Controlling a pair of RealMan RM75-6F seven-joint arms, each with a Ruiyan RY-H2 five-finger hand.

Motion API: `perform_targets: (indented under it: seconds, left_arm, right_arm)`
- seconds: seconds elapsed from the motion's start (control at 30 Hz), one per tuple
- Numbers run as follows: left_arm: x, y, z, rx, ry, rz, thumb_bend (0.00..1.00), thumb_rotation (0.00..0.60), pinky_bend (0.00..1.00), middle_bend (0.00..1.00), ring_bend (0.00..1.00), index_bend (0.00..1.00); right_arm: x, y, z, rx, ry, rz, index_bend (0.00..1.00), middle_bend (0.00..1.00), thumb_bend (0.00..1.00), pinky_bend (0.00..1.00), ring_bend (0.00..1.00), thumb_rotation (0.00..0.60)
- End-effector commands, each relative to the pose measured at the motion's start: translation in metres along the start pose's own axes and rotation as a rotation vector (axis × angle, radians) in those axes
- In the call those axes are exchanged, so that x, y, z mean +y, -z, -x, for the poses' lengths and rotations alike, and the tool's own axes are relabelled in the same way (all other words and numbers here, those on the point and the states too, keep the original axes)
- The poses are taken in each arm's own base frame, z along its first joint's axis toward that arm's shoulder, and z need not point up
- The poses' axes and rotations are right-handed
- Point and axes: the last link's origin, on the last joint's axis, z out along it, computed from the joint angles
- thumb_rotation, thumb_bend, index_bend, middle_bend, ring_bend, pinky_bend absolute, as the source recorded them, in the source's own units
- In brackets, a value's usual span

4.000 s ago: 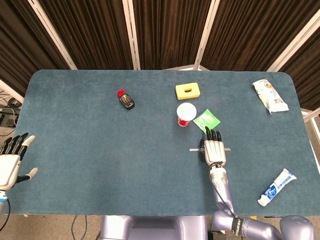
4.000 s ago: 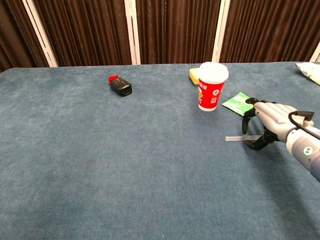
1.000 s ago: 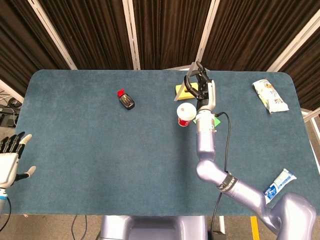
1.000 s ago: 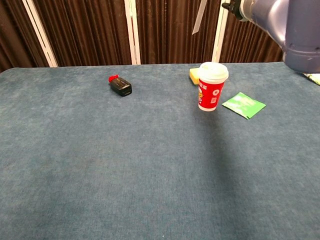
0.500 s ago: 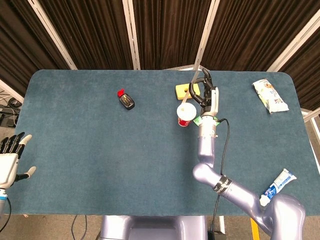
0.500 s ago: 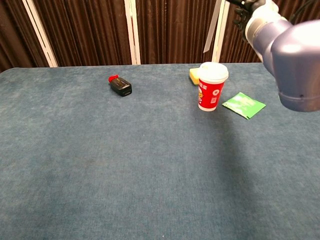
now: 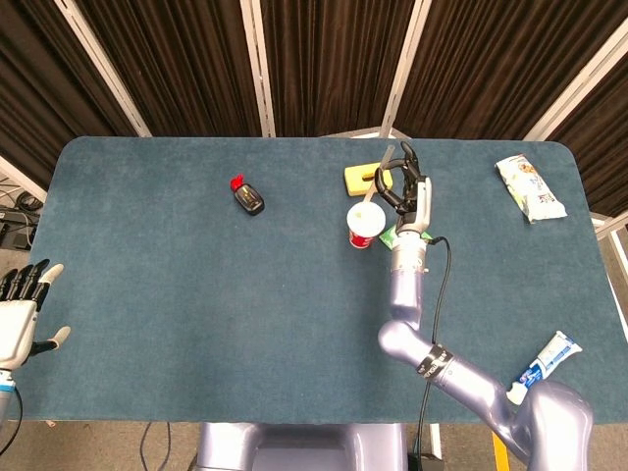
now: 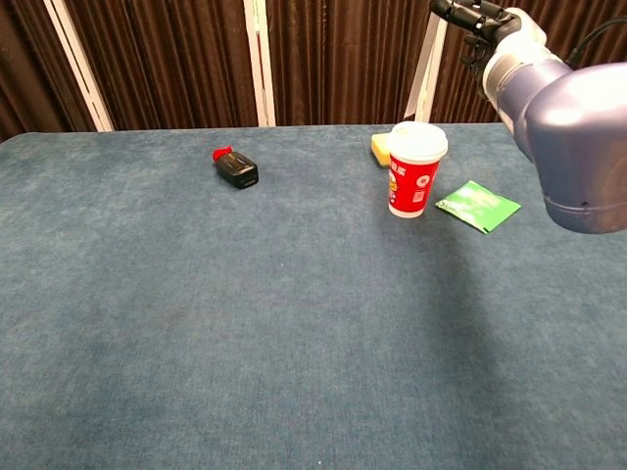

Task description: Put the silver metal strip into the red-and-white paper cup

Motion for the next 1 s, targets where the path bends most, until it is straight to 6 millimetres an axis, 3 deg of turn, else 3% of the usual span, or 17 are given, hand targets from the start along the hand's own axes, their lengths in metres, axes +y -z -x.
perform_targets:
  seconds: [0.03,1.0]
  left_arm:
    - [0.0,0.0,0.0,0.0,0.002,-0.001,0.24,0.6,0.0,0.0,0.0,0.11]
    - [0.0,-0.001,0.0,-0.015,0.013,-0.008,0.24,0.6,0.0,0.0,0.0,0.12]
  right_arm:
    - [0.003,0.0,0.0,0.001,-0.001,0.01,0.59,0.11,0.36,0.0,0.0,0.6]
    - [0.026,-0.001,-0.004,0.015,0.025,0.065,0.59,0.11,0.33,0.0,0.0,0.6]
